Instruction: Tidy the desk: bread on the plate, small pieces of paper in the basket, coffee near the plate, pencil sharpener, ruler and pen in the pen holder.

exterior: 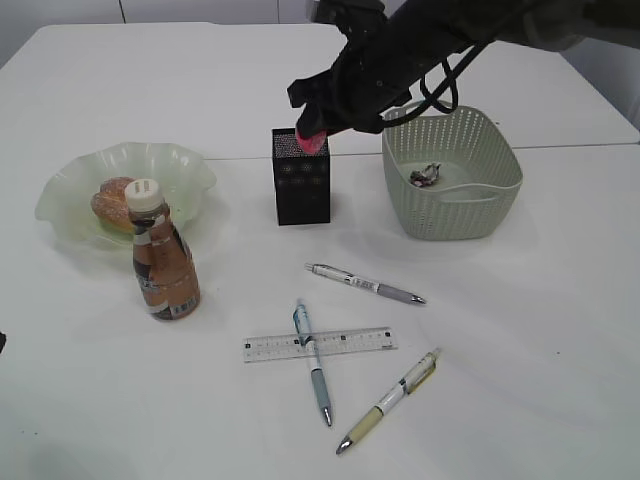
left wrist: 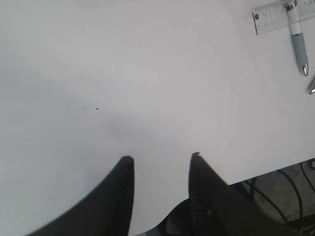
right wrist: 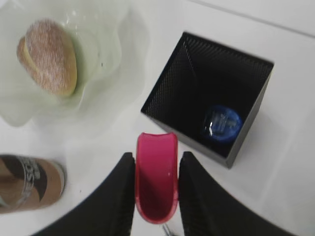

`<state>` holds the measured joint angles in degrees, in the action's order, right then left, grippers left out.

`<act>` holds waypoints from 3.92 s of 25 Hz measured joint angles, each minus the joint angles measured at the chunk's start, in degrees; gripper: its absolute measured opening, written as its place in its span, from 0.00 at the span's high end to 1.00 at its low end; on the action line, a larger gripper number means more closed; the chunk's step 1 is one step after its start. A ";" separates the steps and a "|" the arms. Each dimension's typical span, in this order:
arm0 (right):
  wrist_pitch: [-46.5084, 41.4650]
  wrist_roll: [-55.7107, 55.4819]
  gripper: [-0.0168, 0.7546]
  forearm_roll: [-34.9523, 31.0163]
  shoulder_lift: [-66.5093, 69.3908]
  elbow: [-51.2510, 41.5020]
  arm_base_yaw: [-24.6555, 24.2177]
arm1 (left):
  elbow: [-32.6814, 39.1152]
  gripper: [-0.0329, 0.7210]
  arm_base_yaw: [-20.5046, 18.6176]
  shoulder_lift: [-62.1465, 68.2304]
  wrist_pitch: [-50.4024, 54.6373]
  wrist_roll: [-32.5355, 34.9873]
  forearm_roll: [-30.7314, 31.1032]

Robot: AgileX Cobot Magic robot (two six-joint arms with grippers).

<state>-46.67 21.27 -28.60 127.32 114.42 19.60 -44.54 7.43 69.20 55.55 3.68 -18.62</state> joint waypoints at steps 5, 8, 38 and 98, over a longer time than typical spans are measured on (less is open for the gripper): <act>10.49 0.26 0.71 -3.02 0.66 0.00 -0.22 | 0.00 0.59 0.00 0.00 0.07 0.00 0.00; 14.04 1.00 0.71 -4.50 2.23 0.12 -0.22 | 0.00 0.59 0.00 0.00 0.07 0.00 0.00; -7.74 -6.08 0.43 6.14 0.10 1.98 -0.35 | 0.00 0.59 0.00 0.00 1.85 0.00 0.00; -5.45 42.56 0.33 11.59 -0.39 -19.78 16.46 | 0.00 0.59 0.00 0.00 -6.68 3.59 3.81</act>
<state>-52.12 63.83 -17.01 126.94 94.64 36.05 -44.54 7.43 69.20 48.87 7.27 -14.82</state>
